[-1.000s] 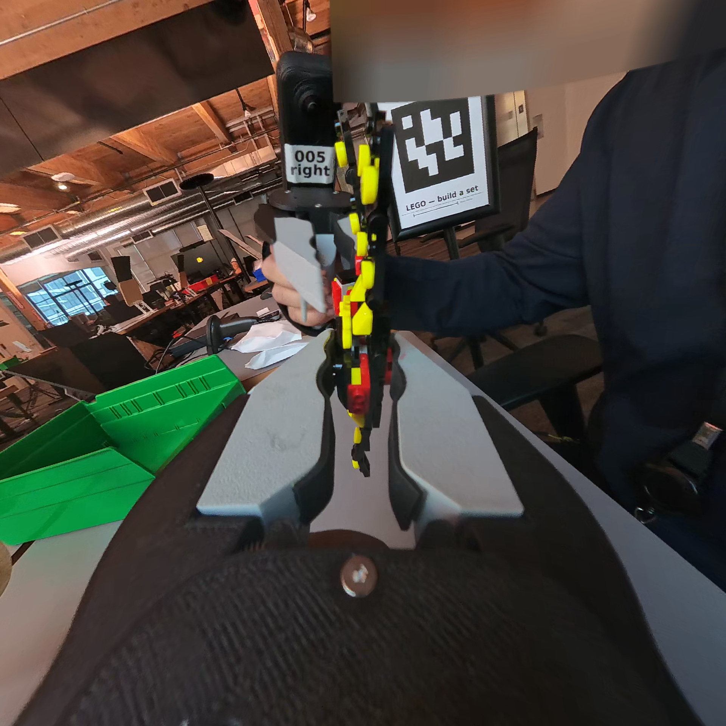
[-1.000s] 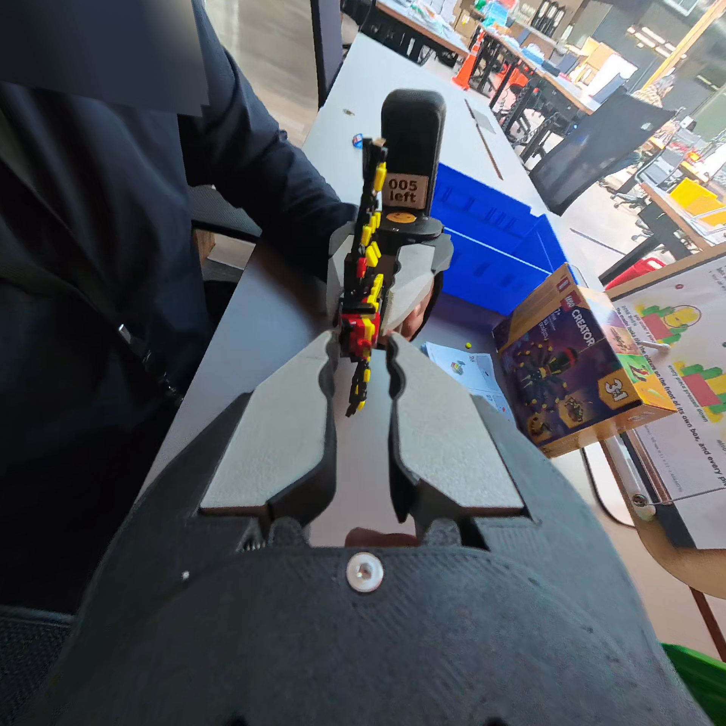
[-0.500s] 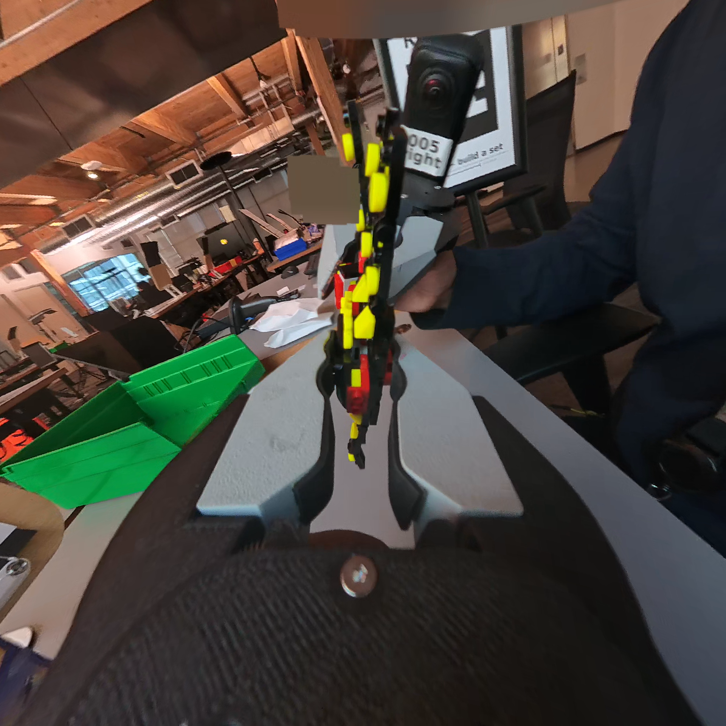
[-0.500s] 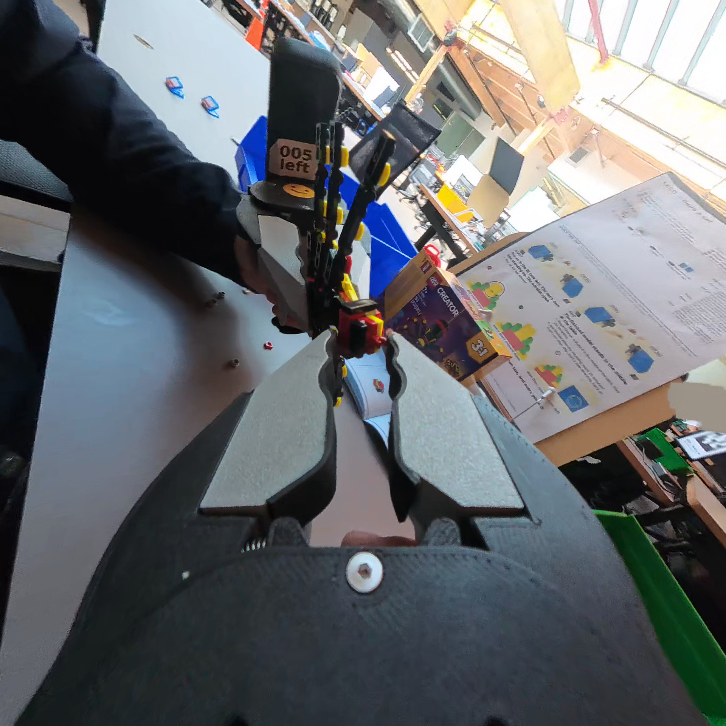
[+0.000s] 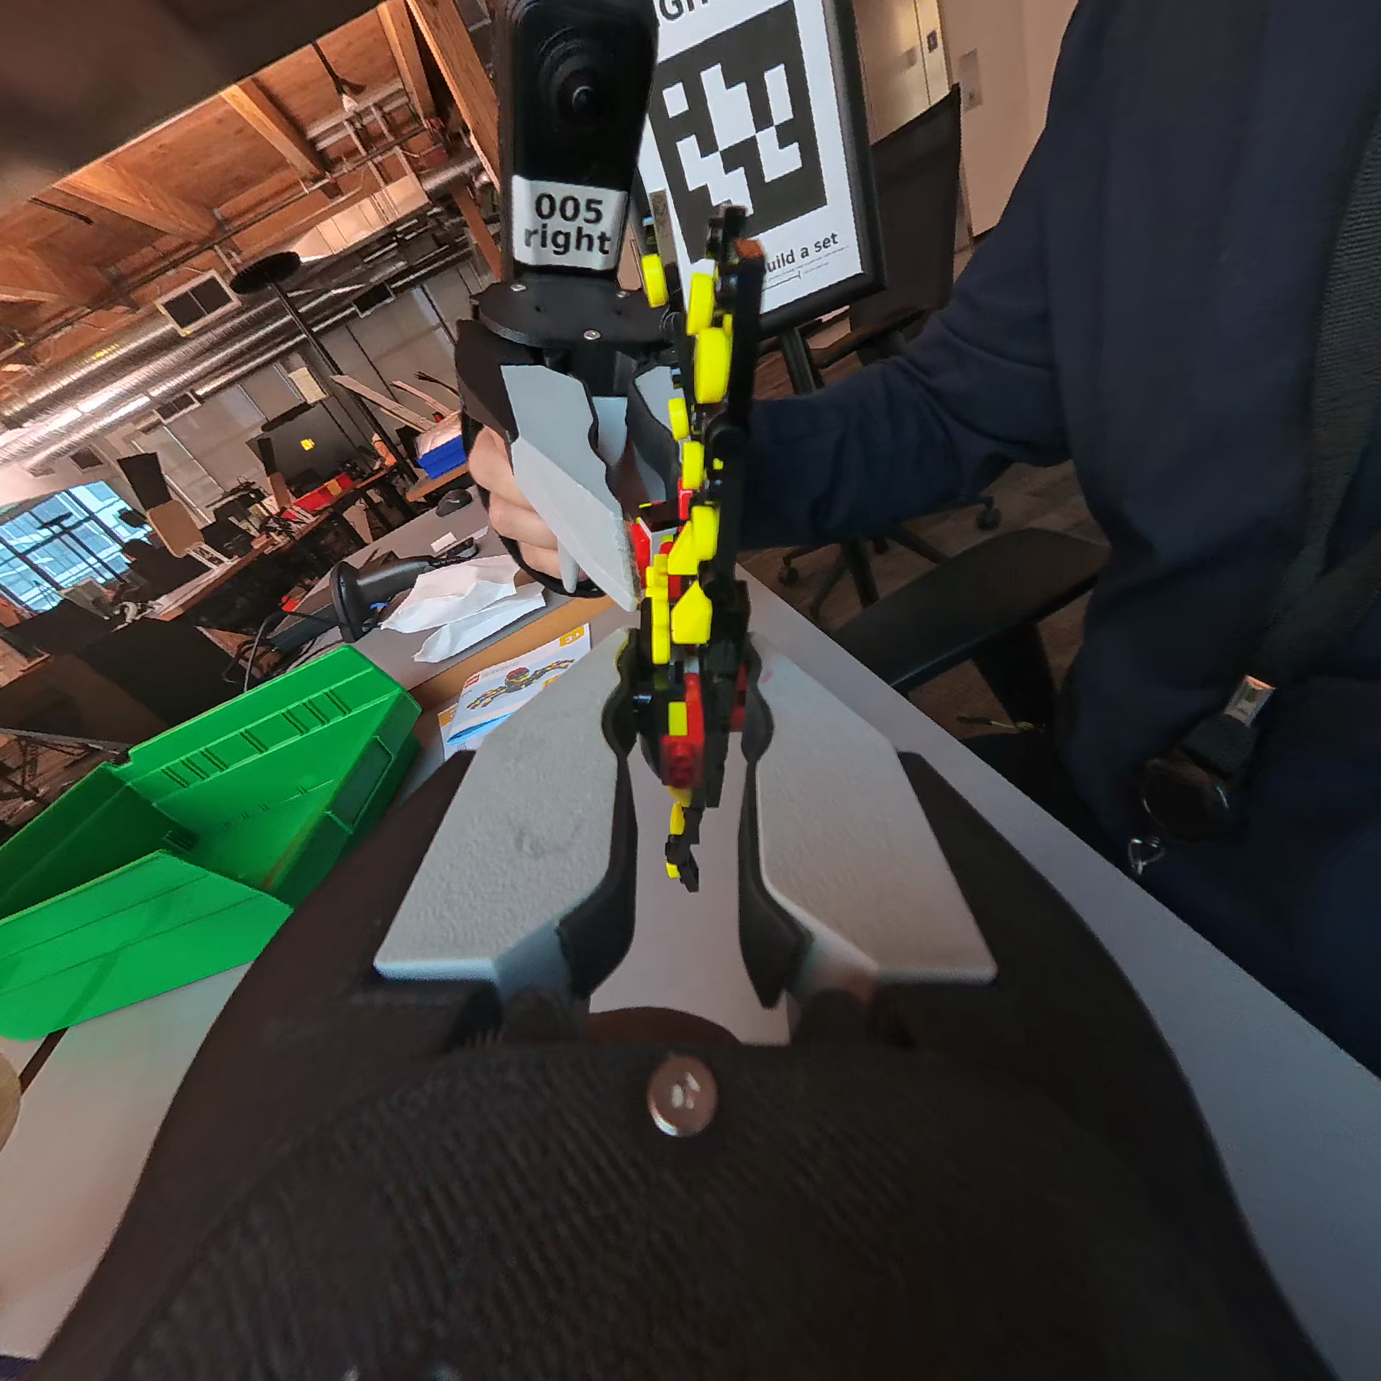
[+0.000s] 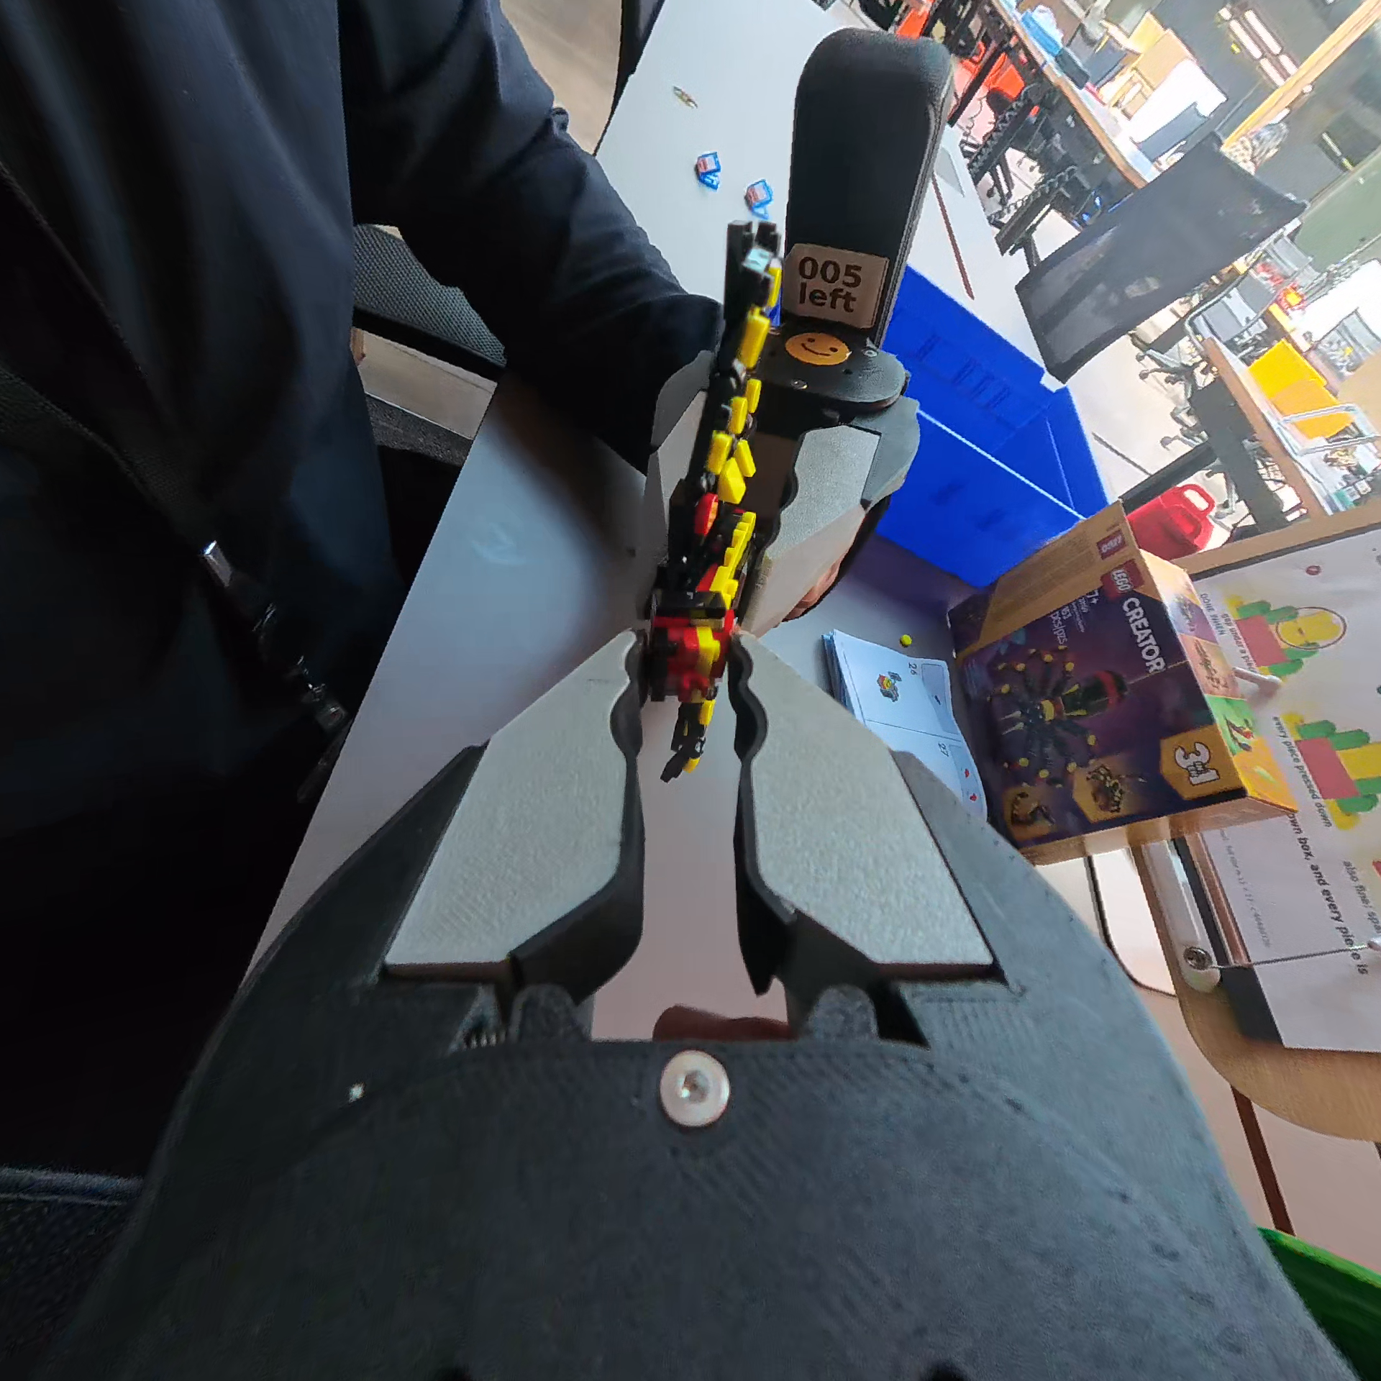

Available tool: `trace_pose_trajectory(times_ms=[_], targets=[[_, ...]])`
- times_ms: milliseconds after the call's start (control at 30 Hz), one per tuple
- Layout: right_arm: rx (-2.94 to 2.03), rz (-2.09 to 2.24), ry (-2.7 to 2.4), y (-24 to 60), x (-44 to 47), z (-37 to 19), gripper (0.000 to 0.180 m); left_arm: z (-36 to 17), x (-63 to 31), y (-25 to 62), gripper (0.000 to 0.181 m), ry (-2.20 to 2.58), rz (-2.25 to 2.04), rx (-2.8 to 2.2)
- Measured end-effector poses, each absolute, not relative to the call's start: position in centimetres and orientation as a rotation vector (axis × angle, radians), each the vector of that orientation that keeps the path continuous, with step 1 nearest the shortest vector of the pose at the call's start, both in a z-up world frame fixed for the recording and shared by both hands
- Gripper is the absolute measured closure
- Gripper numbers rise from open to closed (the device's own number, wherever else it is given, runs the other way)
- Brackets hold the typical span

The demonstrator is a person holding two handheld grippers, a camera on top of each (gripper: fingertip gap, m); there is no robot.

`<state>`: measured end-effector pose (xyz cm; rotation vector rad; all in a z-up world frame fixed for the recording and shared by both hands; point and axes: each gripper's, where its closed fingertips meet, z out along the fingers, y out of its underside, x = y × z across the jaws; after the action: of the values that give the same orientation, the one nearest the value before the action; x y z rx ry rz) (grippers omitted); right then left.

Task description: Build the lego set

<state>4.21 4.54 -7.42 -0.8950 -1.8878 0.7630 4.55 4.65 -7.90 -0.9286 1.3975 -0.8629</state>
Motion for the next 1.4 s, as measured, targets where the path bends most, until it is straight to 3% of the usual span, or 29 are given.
trace_pose_trajectory(times_ms=[367,467,867,1067,1267,1400], targets=[[-0.885,0.800,-1.920,4.3,4.1,-7.4,0.156,-8.4,4.1,4.4,0.159,1.438,-0.856,-0.930],[-0.879,0.797,-1.910,4.3,4.0,-7.3,0.163,-8.3,4.0,4.6,0.159,1.428,-0.837,-0.929],[-0.943,0.596,-1.441,5.7,3.3,-5.7,0.163,-6.8,3.4,5.4,0.159,1.267,-0.736,-0.925],[-0.885,0.617,-1.497,5.0,3.6,-5.7,0.163,-6.8,3.8,4.8,0.159,1.310,-0.666,-0.861],[-0.984,0.757,-1.588,6.2,7.1,-6.1,0.148,-7.1,3.5,6.5,0.160,1.425,0.121,-0.652],[-1.199,0.868,-1.542,9.8,9.8,-8.8,0.149,-11.9,3.1,9.8,0.160,1.614,0.540,-0.632]])
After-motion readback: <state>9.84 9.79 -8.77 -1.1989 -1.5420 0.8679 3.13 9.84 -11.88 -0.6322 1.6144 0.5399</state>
